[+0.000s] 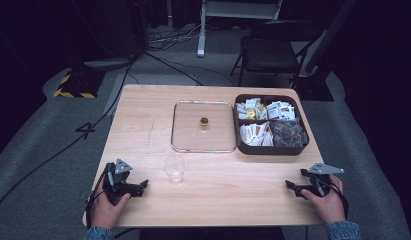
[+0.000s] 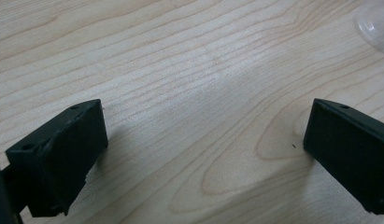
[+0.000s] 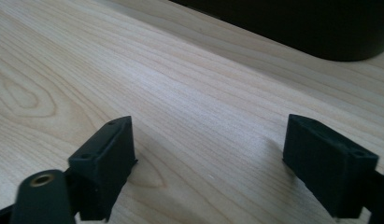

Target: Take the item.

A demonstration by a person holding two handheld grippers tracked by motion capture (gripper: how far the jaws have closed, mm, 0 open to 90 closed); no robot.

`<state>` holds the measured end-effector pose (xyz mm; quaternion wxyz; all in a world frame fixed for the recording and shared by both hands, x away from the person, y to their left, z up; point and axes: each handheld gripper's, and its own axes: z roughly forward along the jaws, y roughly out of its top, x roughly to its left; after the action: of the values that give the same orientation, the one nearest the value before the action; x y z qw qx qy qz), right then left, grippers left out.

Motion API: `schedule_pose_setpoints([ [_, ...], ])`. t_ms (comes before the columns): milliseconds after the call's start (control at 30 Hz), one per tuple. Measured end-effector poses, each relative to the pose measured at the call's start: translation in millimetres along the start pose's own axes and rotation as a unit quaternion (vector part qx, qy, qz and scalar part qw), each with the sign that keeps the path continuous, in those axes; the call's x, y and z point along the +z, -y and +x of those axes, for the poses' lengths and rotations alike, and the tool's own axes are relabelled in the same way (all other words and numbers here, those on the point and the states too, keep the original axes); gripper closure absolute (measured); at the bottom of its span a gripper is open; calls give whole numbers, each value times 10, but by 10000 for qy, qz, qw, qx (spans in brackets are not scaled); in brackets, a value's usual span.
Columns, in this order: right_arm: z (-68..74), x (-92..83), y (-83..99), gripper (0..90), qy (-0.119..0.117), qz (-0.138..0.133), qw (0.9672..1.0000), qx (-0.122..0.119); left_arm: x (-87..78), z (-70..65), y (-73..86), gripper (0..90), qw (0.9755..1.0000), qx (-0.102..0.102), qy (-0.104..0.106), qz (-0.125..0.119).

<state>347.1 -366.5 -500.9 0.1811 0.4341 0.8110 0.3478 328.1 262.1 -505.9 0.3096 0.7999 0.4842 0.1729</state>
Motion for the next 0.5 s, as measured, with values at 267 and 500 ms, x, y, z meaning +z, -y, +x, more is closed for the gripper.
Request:
schedule_pose_setpoints([
  [267,-5,-95,-89,254,-238,-69,9995,182,0,-2,1,1,10000,-14,1,-2],
  [500,-41,-239,-258,374,-592,-263,9966,503,8,4,-8,0,10000,23,29,-11],
])
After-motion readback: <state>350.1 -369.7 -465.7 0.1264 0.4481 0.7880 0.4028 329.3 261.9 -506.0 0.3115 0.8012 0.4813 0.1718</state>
